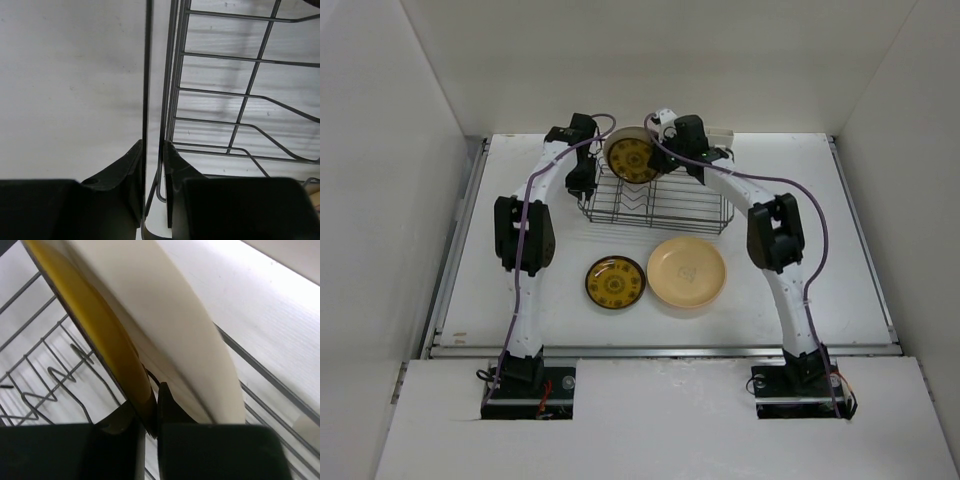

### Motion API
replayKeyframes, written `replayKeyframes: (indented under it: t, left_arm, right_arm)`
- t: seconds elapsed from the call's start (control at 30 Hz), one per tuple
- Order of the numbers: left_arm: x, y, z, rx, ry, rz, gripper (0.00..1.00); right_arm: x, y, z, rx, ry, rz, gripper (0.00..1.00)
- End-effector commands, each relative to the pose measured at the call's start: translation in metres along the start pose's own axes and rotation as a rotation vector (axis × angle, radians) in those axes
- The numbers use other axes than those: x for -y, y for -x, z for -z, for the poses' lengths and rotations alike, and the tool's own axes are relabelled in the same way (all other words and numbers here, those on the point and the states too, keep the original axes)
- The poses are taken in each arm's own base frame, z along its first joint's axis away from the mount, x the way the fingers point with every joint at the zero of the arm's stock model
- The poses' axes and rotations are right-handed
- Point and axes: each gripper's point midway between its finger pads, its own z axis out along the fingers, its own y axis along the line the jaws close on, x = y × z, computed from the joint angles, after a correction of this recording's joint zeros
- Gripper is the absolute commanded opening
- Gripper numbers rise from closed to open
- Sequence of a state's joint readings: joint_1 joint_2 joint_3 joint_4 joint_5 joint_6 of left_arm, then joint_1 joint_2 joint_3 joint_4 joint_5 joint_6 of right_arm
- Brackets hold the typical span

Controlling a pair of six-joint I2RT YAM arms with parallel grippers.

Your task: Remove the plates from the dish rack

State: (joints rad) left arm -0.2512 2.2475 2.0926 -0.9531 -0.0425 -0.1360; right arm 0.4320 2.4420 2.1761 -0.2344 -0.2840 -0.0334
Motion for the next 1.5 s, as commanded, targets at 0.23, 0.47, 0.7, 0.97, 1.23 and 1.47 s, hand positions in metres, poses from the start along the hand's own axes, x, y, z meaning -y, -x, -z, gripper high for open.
replayKeyframes:
  t: [0.23,0.47,0.7,0.97,1.23,1.47]
  left_arm:
    - [0.013,-0.031,-0.014,-0.128,-0.007,0.018,0.00]
    - [0.012,-0.034,-0.009,-0.137,-0.004,0.037,0.00]
    - [0.016,-0.034,-0.008,-0.142,-0.021,0.049,0.00]
    - [0.028,-0.037,-0.009,-0.160,-0.089,0.054,0.00]
    - [0.018,-0.036,-0.007,-0.145,-0.040,0.041,0.00]
    - [0.016,-0.035,-0.006,-0.134,-0.034,0.032,0.00]
  right_arm:
    - [-0.032,0.114,0.096,0.260,-0.194,0.203,0.00]
    - [-0.036,0.106,0.107,0.207,-0.268,0.284,0.00]
    - [-0.130,0.089,0.165,0.069,0.218,0.226,0.00]
    - [-0.192,-0.073,0.198,-0.409,0.593,0.054,0.00]
    - [-0.227,-0.121,0.170,-0.521,0.621,0.084,0.06]
    - [-0.231,-0.114,0.158,-0.491,0.610,0.073,0.81]
